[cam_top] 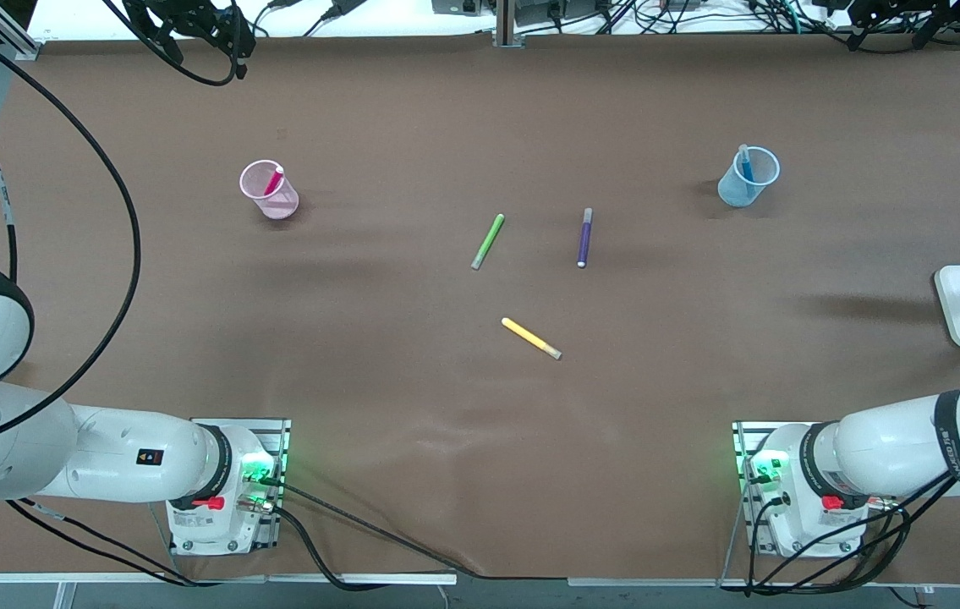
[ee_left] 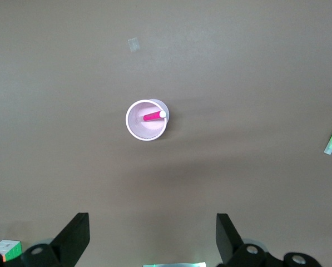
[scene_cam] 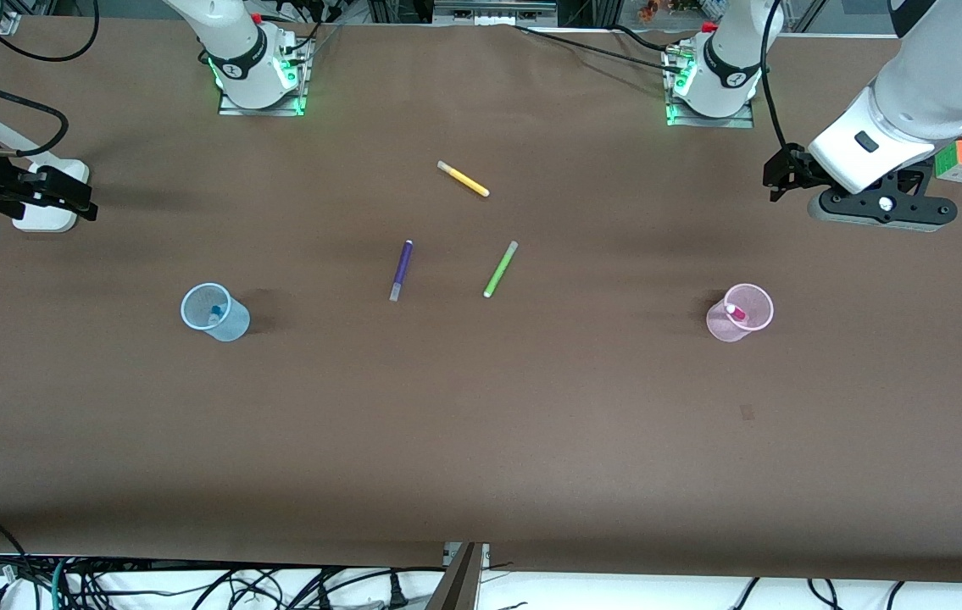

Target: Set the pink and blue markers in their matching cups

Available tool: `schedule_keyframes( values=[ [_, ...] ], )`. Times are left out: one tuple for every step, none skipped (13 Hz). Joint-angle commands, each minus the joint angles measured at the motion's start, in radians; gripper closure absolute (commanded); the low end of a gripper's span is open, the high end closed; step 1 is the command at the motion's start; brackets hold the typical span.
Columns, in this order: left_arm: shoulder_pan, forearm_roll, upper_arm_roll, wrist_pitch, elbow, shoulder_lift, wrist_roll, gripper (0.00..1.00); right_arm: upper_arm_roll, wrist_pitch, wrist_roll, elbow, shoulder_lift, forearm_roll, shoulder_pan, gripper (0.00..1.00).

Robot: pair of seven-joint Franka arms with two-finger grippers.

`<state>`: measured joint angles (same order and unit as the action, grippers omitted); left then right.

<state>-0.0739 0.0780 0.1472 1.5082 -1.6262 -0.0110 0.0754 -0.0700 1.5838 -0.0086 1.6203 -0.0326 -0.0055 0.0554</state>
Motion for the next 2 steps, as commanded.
schedule_keyframes(
  values=[
    [0.006,0.022,0.008,-0.022,0.032,-0.017,0.003,0.00,0.001,-0.015,0.001,-0.020,-0.007,-0.013,-0.002,0.00],
    [0.006,0.022,0.008,-0.022,0.034,-0.021,0.003,0.00,0.001,-0.016,0.002,-0.020,-0.007,-0.014,0.000,0.00]
  ],
)
